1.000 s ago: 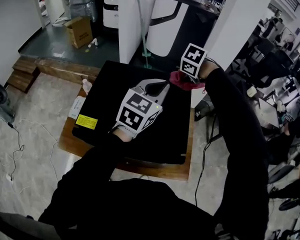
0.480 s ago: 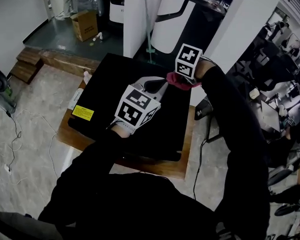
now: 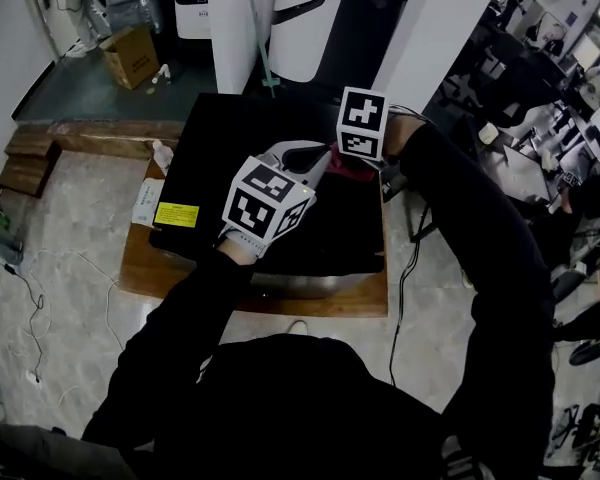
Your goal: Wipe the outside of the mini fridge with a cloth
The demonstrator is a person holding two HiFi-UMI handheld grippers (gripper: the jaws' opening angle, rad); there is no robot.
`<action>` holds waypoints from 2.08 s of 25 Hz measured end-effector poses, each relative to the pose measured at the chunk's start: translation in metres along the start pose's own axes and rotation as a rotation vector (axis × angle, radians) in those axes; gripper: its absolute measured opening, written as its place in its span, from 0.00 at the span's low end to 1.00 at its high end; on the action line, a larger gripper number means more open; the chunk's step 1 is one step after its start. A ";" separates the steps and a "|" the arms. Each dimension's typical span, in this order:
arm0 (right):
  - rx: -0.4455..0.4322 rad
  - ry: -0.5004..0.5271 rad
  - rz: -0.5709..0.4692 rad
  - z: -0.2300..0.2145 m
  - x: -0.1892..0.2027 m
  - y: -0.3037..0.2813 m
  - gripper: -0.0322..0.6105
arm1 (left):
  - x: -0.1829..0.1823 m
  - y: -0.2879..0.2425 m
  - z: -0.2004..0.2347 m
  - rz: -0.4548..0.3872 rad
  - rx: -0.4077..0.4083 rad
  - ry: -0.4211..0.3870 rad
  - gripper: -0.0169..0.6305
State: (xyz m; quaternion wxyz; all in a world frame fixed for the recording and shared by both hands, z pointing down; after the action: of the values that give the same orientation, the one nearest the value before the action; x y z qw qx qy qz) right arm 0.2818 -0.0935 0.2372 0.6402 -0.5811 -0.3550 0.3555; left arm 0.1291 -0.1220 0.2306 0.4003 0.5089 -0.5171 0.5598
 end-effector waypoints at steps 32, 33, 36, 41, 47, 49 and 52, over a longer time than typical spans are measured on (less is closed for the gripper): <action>0.538 -0.203 -0.660 0.319 -0.084 0.061 0.17 | 0.021 0.264 0.019 -0.251 0.114 -0.194 0.04; 0.562 -0.194 -0.660 0.333 -0.097 0.050 0.17 | 0.028 0.273 0.022 -0.253 0.105 -0.189 0.04; 0.618 -0.185 -0.669 0.362 -0.132 0.022 0.17 | 0.056 0.298 0.026 -0.248 0.094 -0.176 0.04; 0.721 -0.179 -0.625 0.369 -0.181 -0.022 0.17 | 0.107 0.329 0.038 -0.211 0.038 -0.136 0.04; 0.859 -0.156 -0.614 0.366 -0.202 -0.064 0.17 | 0.141 0.343 0.040 -0.179 0.019 -0.081 0.04; 0.921 -0.135 -0.628 0.367 -0.204 -0.077 0.17 | 0.149 0.342 0.041 -0.174 0.015 -0.078 0.04; 0.953 -0.112 -0.638 0.369 -0.204 -0.100 0.17 | 0.163 0.339 0.041 -0.144 0.007 -0.053 0.04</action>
State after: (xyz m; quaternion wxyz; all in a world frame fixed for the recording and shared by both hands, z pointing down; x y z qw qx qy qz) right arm -0.1346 -0.0963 0.3556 0.8871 -0.0727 -0.3468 0.2956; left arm -0.2213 -0.2246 0.3307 0.4241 0.5608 -0.4875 0.5176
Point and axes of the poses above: the fingertips, and each gripper's own axes: y backward along the fingers, z to its left, x out of its underside, the point moved 10 cm from there along y, backward along the fingers, and after that the axes turned 2 degrees about -y, right-handed, at the moved point
